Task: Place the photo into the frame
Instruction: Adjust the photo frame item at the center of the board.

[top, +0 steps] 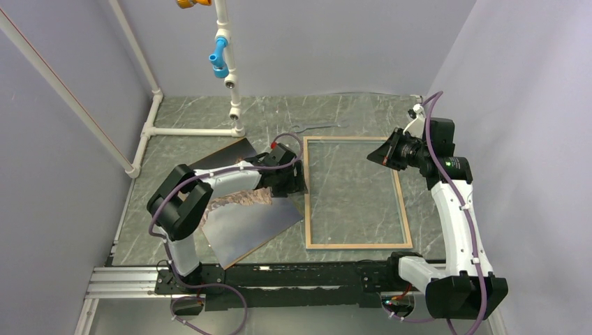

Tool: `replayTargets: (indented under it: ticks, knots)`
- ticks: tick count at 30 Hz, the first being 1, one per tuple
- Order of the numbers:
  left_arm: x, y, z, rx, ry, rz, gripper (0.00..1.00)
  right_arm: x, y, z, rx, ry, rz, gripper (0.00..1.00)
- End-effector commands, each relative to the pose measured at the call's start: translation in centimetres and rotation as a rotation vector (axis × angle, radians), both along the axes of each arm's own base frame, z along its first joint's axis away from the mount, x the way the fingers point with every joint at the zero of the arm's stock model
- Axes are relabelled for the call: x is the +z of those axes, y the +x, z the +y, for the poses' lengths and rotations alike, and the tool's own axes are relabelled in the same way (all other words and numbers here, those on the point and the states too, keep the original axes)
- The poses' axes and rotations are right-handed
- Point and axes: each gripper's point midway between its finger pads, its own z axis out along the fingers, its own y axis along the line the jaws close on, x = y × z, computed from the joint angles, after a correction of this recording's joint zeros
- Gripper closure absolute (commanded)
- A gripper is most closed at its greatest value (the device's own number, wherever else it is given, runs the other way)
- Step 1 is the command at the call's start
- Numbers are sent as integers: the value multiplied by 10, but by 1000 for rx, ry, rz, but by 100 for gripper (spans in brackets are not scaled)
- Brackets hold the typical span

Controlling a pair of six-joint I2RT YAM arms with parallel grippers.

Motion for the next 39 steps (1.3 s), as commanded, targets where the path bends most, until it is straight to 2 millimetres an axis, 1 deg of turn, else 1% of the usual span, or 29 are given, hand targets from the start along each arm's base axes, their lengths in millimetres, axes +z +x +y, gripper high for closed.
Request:
replayTargets:
  ticks: [1, 5, 7, 9, 12, 16, 17, 24, 26, 28, 33, 39]
  knots:
    - [29, 15, 1, 0, -44, -99, 25, 12, 6, 2, 32, 8, -71, 100]
    - [28, 22, 10, -15, 63, -95, 40, 11, 7, 0, 23, -7, -70, 100]
    - [22, 27, 18, -13, 141, -89, 46, 12, 6, -1, 23, -11, -72, 100]
    - [15, 30, 21, -30, 202, -79, 51, 12, 6, -1, 22, -13, -73, 100]
    - [8, 34, 25, -61, 273, -74, 62, 9, 6, -2, 24, -16, -67, 100]
    - [-7, 32, 27, -113, 349, -42, 80, 5, 5, -2, 25, -19, -60, 100]
    - [-9, 32, 27, -123, 365, -38, 82, 4, 5, -2, 27, -20, -59, 100]
    - [-24, 16, 27, -180, 429, -24, 90, 2, 4, -3, 24, -24, -54, 100]
    - [-29, 9, 32, -189, 445, -8, 92, 3, 4, -3, 23, -24, -56, 100]
    - [-33, 3, 35, -197, 455, 8, 96, 2, 4, -3, 22, -21, -55, 100]
    - [-34, -13, 43, -197, 467, 20, 100, 2, 3, -2, 22, -15, -56, 100]
    - [-30, -29, 46, -190, 443, 21, 100, 1, 2, -1, 27, -9, -54, 100]
